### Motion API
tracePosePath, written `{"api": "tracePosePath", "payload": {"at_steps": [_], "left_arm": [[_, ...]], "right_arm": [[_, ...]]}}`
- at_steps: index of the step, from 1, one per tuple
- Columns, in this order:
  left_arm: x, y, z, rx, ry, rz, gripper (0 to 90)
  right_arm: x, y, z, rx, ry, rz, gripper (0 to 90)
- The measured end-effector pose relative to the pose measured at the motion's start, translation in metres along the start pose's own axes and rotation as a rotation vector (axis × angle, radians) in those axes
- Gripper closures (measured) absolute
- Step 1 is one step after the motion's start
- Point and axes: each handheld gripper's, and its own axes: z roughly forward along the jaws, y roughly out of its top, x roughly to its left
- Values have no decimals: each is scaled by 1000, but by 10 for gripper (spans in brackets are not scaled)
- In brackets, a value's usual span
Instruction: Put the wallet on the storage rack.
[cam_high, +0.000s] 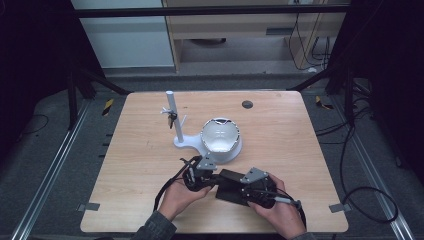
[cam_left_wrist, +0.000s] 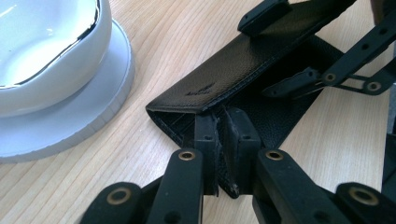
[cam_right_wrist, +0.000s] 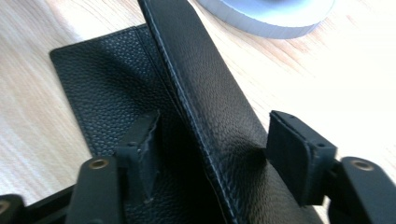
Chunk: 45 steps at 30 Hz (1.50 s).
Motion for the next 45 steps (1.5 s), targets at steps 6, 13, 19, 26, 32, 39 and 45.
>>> {"api": "tracePosePath", "payload": {"at_steps": [6,13,19,26,32,39,45], "left_arm": [[2,6,2,9,5,-16,785],[1,8,-12,-21,91,-44,328],[7,0,-30,-36,101,-52,108],[11,1,-35,-14,106,-52,70],[14,11,-33,-12,86,-41,59],[15,19,-25,28,66,-14,60],[13,23,-22,14,59,-11,64]], "right_arm": [[-2,3,2,14,-40,-23,532],[-4,7,0,5,-81,-80,767],[-10,1,-12,-62,-79,-93,815],[-20,-10,-26,-184,-73,-48,828],[-29,-17,-30,-252,-75,1,828],[-36,-21,-36,-319,-90,34,832],[-38,-21,-40,-358,-78,39,833]]}}
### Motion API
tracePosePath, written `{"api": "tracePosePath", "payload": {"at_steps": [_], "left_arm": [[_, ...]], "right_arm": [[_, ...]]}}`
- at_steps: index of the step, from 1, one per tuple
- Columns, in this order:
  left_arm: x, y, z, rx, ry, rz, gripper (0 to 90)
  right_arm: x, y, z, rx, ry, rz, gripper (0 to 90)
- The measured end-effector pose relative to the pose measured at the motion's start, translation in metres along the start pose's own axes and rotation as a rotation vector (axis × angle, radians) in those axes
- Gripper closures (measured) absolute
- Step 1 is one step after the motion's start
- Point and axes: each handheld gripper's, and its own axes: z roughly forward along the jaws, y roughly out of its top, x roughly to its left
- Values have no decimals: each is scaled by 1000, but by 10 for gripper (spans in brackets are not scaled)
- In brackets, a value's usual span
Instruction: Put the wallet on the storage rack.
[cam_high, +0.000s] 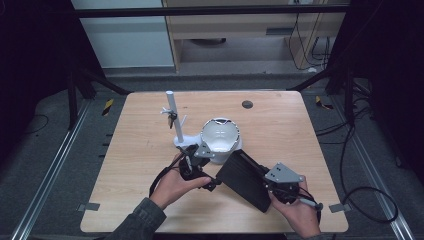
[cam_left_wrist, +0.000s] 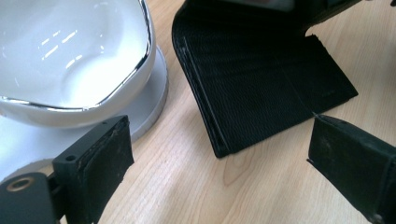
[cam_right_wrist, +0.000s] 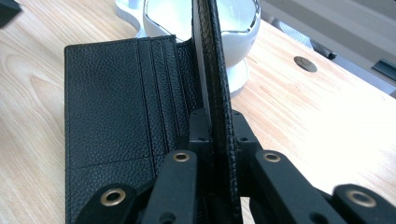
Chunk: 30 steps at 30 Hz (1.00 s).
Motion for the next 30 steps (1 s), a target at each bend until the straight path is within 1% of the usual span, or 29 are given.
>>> {"api": "tracePosePath", "payload": {"at_steps": [1,3,5,14,21,23,27,28,30], "left_arm": [[1,0,1,4,-1,3,64],[2,0,2,9,4,-5,65],[3,0,3,6,0,-11,66],[2,1,9,16,-17,-6,71],[-1,2,18,39,-39,12,77],[-1,3,22,37,-48,7,82],[0,4,28,52,-51,1,87],[0,5,29,51,-57,-8,91],[1,6,32,50,-70,-14,101]], "right_arm": [[0,0,0,-3,0,0,832],[-1,0,-1,-11,0,5,832],[-1,1,-2,-17,-1,8,833],[1,2,-2,-34,6,8,832],[-1,5,-6,-71,7,24,832],[-1,5,-6,-77,7,26,832],[-1,6,-8,-88,4,27,834],[-1,6,-8,-92,4,27,834],[-1,7,-9,-98,3,26,836]]}}
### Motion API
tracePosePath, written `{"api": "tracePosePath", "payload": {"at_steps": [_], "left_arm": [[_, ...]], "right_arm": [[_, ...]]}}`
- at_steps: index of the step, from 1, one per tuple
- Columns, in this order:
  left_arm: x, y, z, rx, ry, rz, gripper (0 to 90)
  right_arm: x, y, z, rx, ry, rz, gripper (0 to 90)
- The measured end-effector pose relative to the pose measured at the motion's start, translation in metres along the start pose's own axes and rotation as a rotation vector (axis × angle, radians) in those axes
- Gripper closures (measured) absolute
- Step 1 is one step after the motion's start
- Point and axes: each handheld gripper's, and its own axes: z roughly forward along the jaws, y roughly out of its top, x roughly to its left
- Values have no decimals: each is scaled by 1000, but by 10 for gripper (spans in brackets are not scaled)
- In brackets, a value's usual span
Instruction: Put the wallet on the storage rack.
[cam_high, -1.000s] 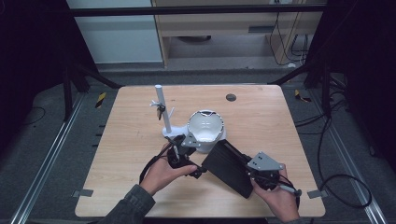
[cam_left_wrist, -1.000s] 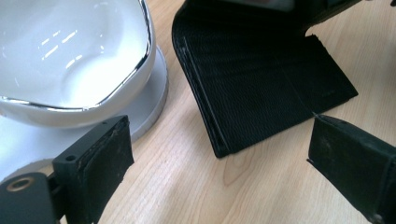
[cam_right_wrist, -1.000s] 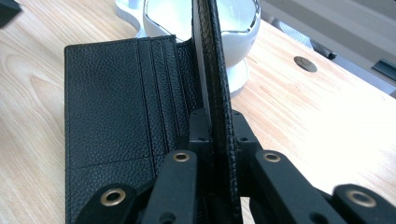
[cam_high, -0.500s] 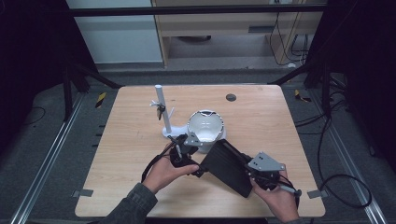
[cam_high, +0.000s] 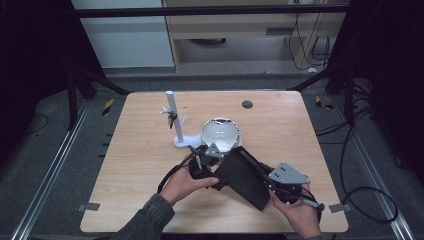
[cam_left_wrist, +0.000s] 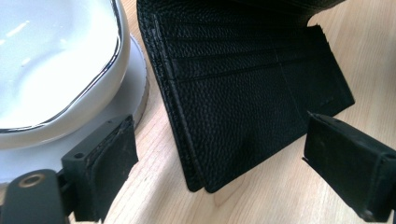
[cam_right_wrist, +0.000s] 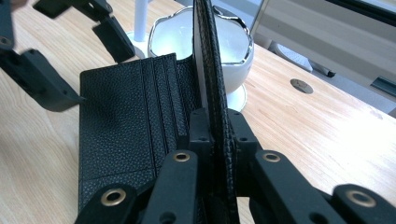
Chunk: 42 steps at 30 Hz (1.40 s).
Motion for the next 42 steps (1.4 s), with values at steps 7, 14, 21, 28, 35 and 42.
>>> {"api": "tracePosePath", "payload": {"at_steps": [7,14,21,28,35,42], "left_arm": [[3,8,9,11,-41,-5,175],[1,13,1,-7,-36,-4,403],[-2,17,-21,-37,-93,-42,680],[-12,32,-42,-41,-77,-15,806],[-8,46,-55,-37,-55,-11,815],[3,55,-75,-29,-15,-12,816]], "right_arm": [[0,5,-6,-49,13,-1,839],[0,6,-11,-78,28,-8,839],[1,2,-18,-86,75,-16,834],[1,-8,-19,-63,99,-18,829],[5,-10,-11,-47,137,-6,709],[17,-16,0,28,183,-17,353]]}}
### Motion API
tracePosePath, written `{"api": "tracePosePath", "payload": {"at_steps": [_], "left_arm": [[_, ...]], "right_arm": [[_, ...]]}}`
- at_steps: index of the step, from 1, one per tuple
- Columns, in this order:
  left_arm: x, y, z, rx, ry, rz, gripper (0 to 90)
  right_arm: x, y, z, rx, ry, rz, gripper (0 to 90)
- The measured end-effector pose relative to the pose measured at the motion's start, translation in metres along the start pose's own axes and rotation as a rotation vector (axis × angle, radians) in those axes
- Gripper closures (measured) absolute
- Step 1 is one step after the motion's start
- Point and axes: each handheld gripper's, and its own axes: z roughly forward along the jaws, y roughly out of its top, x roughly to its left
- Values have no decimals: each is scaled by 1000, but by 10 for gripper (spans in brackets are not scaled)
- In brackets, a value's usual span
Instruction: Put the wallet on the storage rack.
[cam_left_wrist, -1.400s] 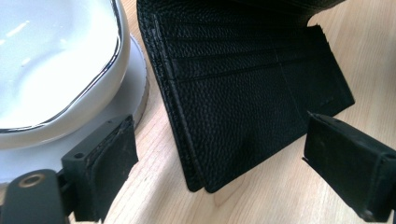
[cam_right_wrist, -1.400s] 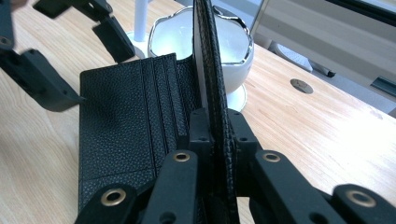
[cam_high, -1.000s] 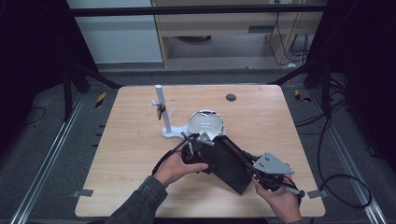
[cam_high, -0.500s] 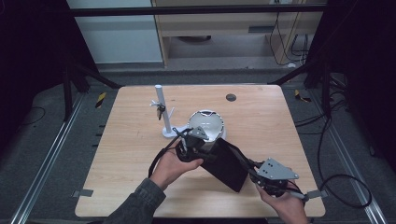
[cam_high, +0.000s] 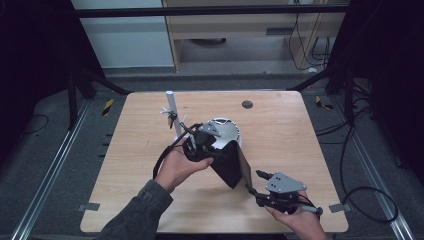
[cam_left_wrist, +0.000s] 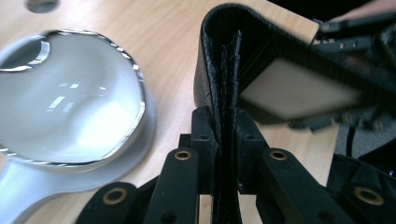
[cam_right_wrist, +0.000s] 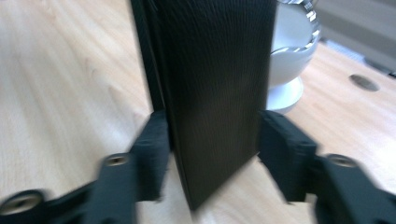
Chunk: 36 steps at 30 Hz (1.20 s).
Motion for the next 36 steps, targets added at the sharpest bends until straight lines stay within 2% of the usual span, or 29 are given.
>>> {"api": "tracePosePath", "payload": {"at_steps": [3,6,7,11,15,19,24,27,36], "left_arm": [[5,3,-11,-4,7,-7,816],[9,6,-20,8,31,1,816],[9,7,-22,9,34,0,816],[8,10,-30,26,43,11,816],[7,14,-36,32,57,23,815],[10,16,-41,19,45,10,815],[11,21,-44,12,58,13,815],[12,25,-47,6,62,10,815],[15,37,-55,-17,73,5,815]], "right_arm": [[-1,-6,3,26,23,7,272],[-7,-13,5,54,11,30,214],[-10,-16,6,65,-8,44,207],[-27,-27,12,154,-135,120,167],[-42,-36,18,227,-212,198,103],[-51,-44,24,265,-233,264,82],[-59,-51,29,297,-251,303,78],[-61,-52,30,295,-250,325,75],[-63,-57,35,317,-251,342,62]]}}
